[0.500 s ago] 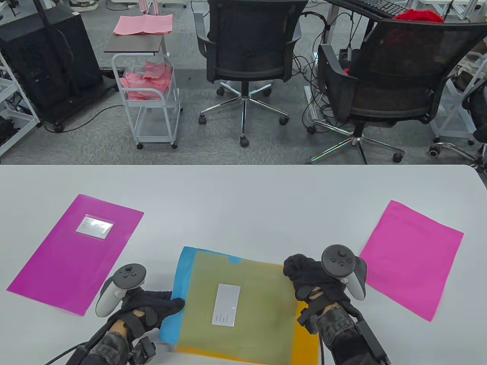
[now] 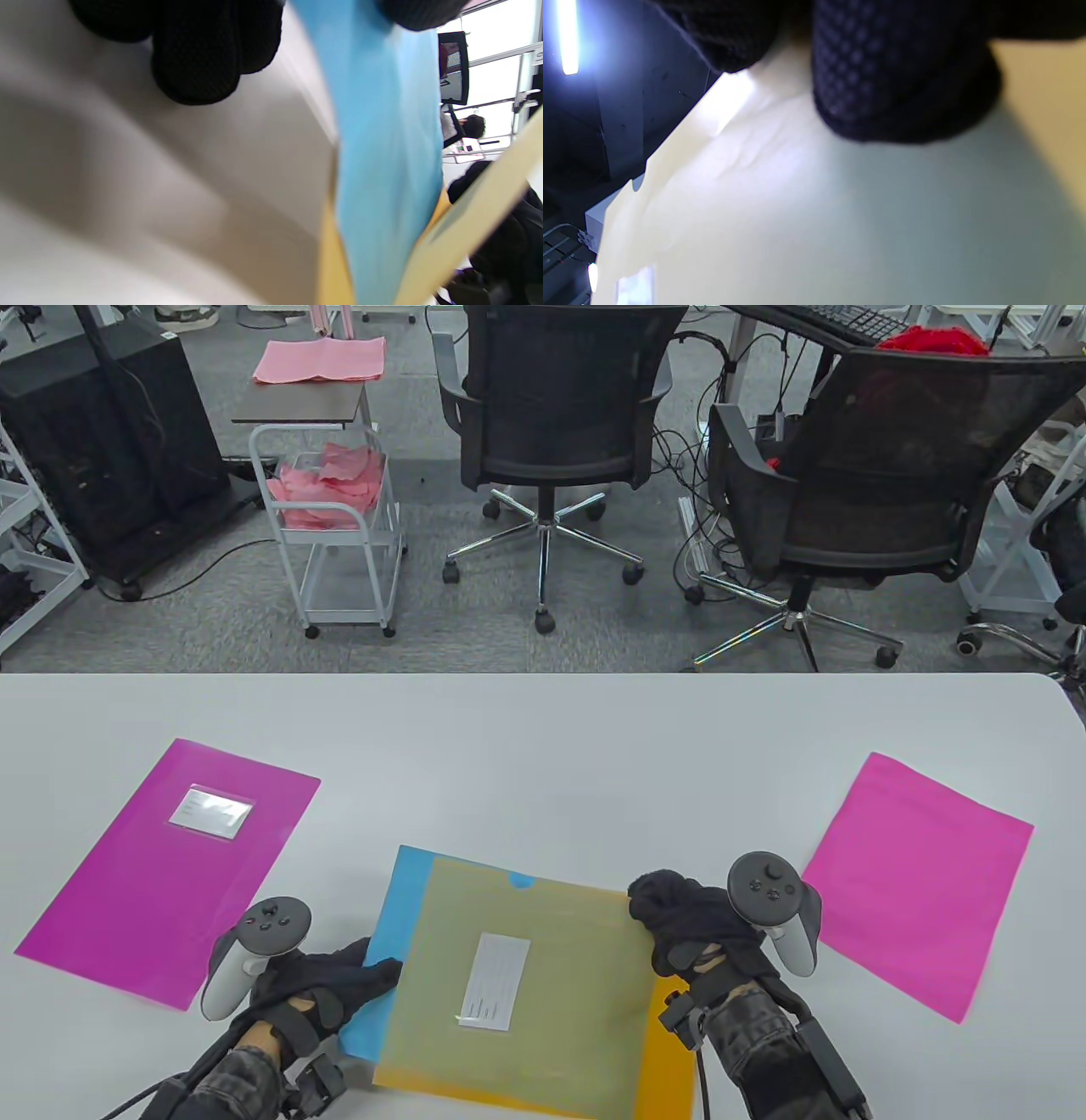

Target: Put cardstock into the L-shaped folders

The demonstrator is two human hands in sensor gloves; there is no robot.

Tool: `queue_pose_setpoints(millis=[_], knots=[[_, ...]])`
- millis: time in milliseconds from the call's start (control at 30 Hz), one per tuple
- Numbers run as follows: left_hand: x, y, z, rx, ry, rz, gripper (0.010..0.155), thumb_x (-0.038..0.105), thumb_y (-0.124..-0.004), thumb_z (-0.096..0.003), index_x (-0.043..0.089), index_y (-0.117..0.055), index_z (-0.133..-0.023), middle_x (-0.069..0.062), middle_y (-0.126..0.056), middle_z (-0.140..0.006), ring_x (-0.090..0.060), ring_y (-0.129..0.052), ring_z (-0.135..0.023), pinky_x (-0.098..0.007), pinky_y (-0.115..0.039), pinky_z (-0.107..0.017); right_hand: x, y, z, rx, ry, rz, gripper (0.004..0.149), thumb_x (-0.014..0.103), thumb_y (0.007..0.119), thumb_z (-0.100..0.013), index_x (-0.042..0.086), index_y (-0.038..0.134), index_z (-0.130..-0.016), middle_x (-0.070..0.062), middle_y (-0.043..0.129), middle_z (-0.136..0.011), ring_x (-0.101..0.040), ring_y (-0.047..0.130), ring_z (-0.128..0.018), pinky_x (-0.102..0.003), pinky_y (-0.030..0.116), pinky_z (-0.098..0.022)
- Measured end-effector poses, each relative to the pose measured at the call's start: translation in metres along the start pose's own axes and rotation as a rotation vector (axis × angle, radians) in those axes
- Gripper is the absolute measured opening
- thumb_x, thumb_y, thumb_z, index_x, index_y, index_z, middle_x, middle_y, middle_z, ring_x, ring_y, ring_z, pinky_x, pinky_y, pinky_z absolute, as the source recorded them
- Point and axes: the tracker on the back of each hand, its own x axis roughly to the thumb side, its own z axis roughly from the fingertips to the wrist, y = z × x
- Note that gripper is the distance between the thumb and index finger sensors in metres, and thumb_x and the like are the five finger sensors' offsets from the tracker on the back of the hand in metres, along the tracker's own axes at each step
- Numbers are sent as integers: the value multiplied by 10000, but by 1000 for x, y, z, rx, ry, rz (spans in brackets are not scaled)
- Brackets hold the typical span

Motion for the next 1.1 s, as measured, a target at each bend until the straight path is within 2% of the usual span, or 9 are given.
queue_pose_setpoints(millis=[167, 333, 400, 500, 667, 767, 833, 933, 1100], knots=[[16, -21, -4, -127, -59, -103, 889, 634, -668, -494, 70, -283, -1063, -166, -750, -968, -365, -1010, -675, -550, -774, -510, -1, -1, 0, 6, 11, 22, 441, 406, 760, -351, 140, 720, -701, -134, 867, -471, -162, 978, -89, -295, 868, -7], [5, -18, -4, -220, -101, 289, 768, 594, -568, -532, 79, -377, -1068, -201, -783, -944, -401, -1002, -681, -575, -757, -517, -4, -3, 2, 0, 19, -15, 441, 409, 759, -352, 140, 721, -700, -133, 869, -469, -160, 978, -86, -292, 868, -4], [3, -16, -4, -205, -78, 363, 661, 504, -580, -543, 57, -521, -1027, -192, -872, -861, -386, -1044, -608, -568, -784, -478, -4, -2, 1, 4, 16, -30, 440, 408, 760, -352, 139, 723, -699, -137, 869, -469, -164, 979, -87, -296, 868, -5], [7, -12, -3, -126, -76, 257, 459, 374, -744, -509, 107, -754, -882, -89, -1013, -686, -279, -1123, -451, -504, -857, -415, -3, 1, 0, 12, 16, -26, 441, 407, 760, -351, 138, 723, -698, -137, 870, -468, -163, 980, -85, -295, 869, -3], [15, -14, -2, -102, -40, 101, 422, 402, -947, -411, 208, -796, -753, 15, -1004, -568, -222, -1090, -380, -497, -852, -424, 0, 6, -1, 20, 18, -21, 442, 404, 763, -348, 134, 727, -695, -142, 871, -462, -168, 982, -79, -299, 868, 3], [13, -13, -1, -155, -58, 123, 593, 522, -931, -405, 203, -740, -867, 22, -969, -640, -244, -1071, -458, -517, -825, -468, -1, 4, -1, 24, 20, -17, 442, 402, 763, -352, 131, 724, -699, -143, 869, -467, -171, 981, -85, -303, 869, -3], [12, -11, -1, -156, -99, 181, 677, 648, -766, -469, 174, -683, -945, -21, -961, -691, -267, -1070, -499, -522, -816, -478, -1, 4, 0, 15, 23, -21, 442, 402, 763, -349, 130, 727, -695, -145, 871, -460, -170, 982, -77, -303, 868, 4], [9, -9, -1, -96, -91, 266, 566, 499, -630, -528, 122, -698, -945, -62, -1004, -645, -304, -1088, -438, -533, -820, -433, 0, 6, -1, 24, 22, -17, 441, 402, 763, -350, 129, 727, -695, -145, 871, -461, -171, 983, -78, -303, 869, 3], [15, -6, 1, -15, -82, 80, 421, 393, -804, -473, 150, -834, -815, -22, -1047, -574, -251, -1109, -368, -494, -861, -400, 2, 10, -1, 29, 36, 19, 442, 401, 765, -349, 125, 729, -693, -147, 872, -456, -174, 983, -72, -306, 868, 8]])
